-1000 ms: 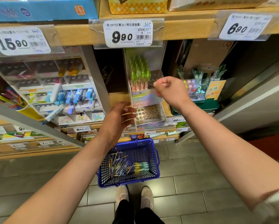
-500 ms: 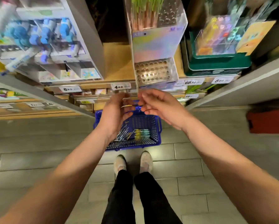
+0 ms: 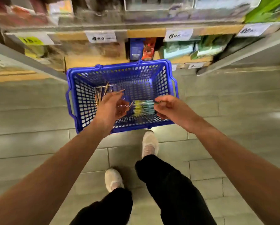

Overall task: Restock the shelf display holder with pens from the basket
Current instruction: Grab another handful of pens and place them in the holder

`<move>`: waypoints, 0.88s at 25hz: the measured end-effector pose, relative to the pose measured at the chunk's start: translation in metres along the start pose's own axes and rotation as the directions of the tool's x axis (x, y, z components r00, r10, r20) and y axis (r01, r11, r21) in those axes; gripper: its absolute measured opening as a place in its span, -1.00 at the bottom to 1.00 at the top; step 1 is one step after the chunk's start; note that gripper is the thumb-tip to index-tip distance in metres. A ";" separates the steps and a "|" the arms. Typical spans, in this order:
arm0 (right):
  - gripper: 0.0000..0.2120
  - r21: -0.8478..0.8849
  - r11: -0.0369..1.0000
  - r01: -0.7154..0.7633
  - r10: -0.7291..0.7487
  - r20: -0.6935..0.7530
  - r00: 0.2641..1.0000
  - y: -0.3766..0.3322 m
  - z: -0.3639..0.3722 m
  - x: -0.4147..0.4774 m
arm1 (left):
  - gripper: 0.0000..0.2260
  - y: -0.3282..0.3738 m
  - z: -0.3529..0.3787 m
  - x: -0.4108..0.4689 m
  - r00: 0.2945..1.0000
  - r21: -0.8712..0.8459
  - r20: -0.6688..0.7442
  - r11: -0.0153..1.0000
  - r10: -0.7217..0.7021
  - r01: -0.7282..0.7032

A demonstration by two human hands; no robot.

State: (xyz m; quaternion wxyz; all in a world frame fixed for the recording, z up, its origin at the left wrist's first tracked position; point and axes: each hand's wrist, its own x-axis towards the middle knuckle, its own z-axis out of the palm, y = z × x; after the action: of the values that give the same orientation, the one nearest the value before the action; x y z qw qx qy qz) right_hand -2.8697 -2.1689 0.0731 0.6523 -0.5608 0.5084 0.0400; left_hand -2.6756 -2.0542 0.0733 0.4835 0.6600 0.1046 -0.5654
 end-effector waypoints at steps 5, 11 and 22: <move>-0.61 -0.342 0.939 -0.019 0.030 0.027 0.999 0.087 0.021 0.114 | -0.96 -0.082 -0.026 0.117 0.999 0.188 0.035 0.982 -0.010 0.003; -0.58 -0.868 0.490 0.084 0.081 0.141 0.987 0.133 0.045 0.263 | -0.92 -0.143 -0.053 0.245 0.995 0.335 0.089 0.942 -0.044 0.012; -0.34 -0.977 -0.170 0.125 0.290 0.072 0.954 0.171 0.091 0.340 | -0.95 -0.158 -0.074 0.291 0.990 0.515 0.129 0.857 -0.049 -0.025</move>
State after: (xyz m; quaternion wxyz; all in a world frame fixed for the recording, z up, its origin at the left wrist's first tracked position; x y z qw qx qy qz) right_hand -2.7564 -2.2122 -0.2988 0.0501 -0.8113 0.2375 0.5318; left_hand -2.6375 -2.0368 -0.2628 0.2920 0.7240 -0.0796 -0.6198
